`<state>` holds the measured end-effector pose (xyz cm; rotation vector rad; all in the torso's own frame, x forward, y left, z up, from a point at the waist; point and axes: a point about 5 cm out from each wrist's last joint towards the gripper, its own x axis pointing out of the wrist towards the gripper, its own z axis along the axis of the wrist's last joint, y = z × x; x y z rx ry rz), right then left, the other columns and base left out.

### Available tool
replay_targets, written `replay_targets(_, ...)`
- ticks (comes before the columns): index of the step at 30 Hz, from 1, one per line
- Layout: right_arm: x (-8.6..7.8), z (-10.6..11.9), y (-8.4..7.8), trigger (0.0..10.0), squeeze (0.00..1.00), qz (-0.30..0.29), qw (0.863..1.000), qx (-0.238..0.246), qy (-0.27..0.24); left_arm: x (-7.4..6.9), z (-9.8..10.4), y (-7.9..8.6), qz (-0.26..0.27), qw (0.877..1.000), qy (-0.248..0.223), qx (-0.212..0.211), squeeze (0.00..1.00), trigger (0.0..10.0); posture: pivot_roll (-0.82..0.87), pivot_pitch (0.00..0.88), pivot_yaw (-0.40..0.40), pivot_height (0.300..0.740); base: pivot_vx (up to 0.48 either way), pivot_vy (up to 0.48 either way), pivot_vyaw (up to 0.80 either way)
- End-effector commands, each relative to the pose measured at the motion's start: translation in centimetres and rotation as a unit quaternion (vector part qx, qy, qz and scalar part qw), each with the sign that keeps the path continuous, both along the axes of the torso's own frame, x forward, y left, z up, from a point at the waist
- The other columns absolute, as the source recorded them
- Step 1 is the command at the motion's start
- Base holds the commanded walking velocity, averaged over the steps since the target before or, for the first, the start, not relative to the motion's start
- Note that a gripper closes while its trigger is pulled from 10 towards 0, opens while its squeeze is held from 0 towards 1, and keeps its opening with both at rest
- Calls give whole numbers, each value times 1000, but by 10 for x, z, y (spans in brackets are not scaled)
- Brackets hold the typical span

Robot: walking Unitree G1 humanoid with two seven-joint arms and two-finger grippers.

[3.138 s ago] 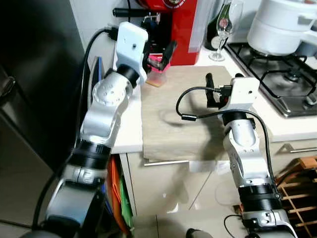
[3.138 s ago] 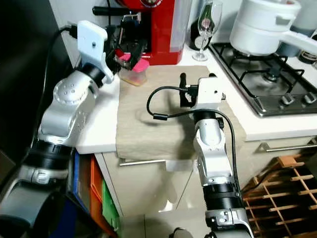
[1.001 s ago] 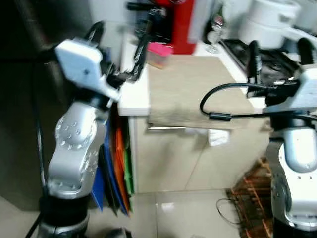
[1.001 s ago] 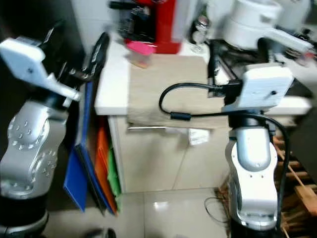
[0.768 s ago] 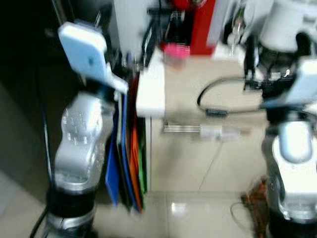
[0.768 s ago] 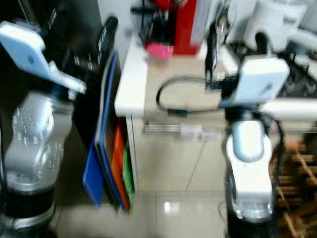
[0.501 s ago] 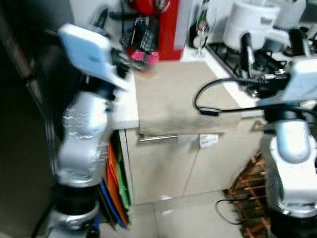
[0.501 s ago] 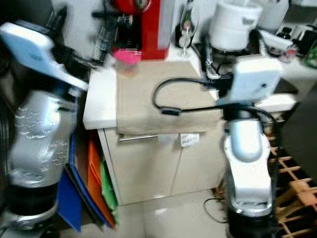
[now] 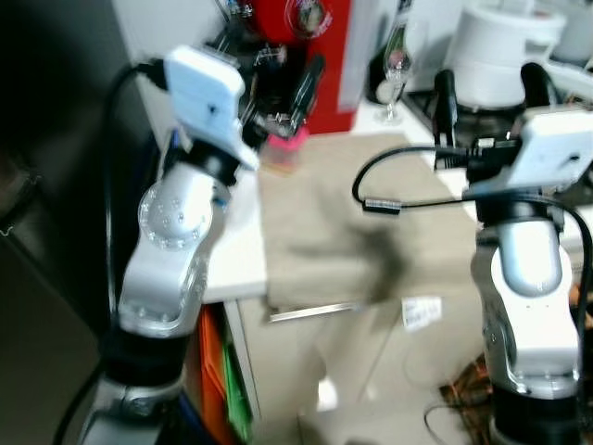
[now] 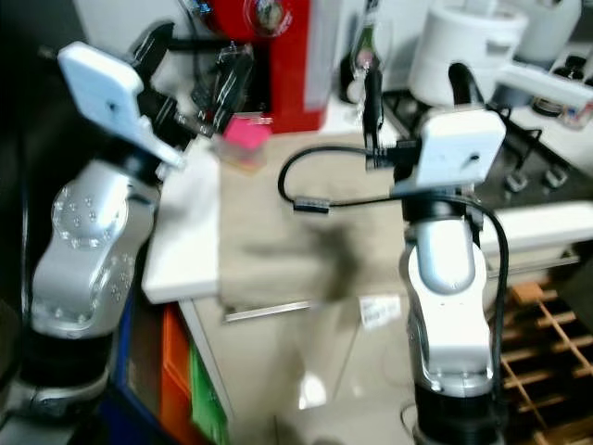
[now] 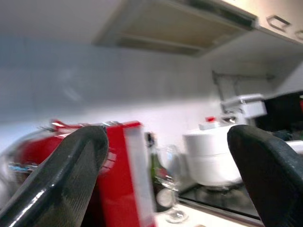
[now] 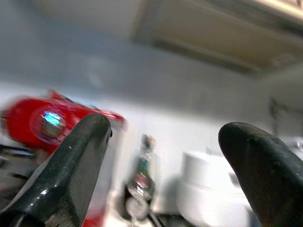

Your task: Restocking fridge

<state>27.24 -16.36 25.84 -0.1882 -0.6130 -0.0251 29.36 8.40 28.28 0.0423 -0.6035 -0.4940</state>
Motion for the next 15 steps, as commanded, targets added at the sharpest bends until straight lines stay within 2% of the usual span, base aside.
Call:
replay_targets(1,3,3,3,10000,0,8,1000,4,-4,5,2,10,16,1000,4,2,0,10000,-72,0,20,740,0,0,0)
replay_targets(7,3,3,3,10000,0,9,1000,3,-2,11,0,12,20,999,25,-5,0,10000,-72,0,20,740,0,0,0)
replay_targets(10,3,2,3,10000,0,9,1000,4,1,17,-2,14,27,999,39,-2,0,10000,-73,0,21,740,0,0,0)
replay_targets(13,2,-1,3,10000,0,7,1000,4,4,30,-3,18,41,997,59,13,0,10000,-82,0,32,740,0,0,0)
replay_targets(15,2,-1,3,10000,0,6,1000,3,5,32,-3,19,43,997,60,18,0,10000,-85,0,34,740,0,0,0)
